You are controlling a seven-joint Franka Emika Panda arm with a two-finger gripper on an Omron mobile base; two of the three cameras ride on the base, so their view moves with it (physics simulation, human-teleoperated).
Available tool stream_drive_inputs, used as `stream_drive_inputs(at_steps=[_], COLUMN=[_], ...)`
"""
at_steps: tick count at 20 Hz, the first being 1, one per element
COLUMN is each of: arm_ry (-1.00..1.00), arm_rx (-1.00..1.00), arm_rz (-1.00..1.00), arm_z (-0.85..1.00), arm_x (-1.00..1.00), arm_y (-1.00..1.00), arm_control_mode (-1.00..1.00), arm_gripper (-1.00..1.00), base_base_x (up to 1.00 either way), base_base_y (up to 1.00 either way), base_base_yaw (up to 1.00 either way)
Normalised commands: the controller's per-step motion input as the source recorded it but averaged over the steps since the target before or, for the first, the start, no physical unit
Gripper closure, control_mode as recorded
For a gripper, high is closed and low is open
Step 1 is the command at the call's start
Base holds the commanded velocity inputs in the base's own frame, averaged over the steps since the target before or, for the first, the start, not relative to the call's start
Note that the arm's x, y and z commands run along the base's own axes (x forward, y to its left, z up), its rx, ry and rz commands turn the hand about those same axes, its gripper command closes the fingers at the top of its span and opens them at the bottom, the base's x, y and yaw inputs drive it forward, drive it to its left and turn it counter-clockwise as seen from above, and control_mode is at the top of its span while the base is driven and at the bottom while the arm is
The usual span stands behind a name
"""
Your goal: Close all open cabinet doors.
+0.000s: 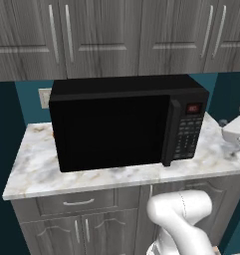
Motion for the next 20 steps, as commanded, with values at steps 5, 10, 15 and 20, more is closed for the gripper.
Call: stream_drive_inputs(at_steps=[5, 10, 15, 20], arm_ry=[0.00, 0.00, 0.00, 0.00], arm_rx=[0.00, 0.00, 0.00, 0.00], arm_rz=[0.00, 0.00, 0.00, 0.00], arm_z=[0.00, 0.00, 0.00, 0.00], arm_x=[0.00, 0.00, 0.00, 0.00], arm_y=[0.00, 0.00, 0.00, 0.00], arm_control_mode=[1.00, 1.00, 1.00, 1.00], arm_gripper=[-1.00, -1.00, -1.00, -1.00], base_base_x=[-0.25, -0.90, -0.89, -0.75], base_base_y=[-0.01, -0.09, -0.09, -0.09], base_base_yaw=[-0.01, -0.04, -0.04, -0.06])
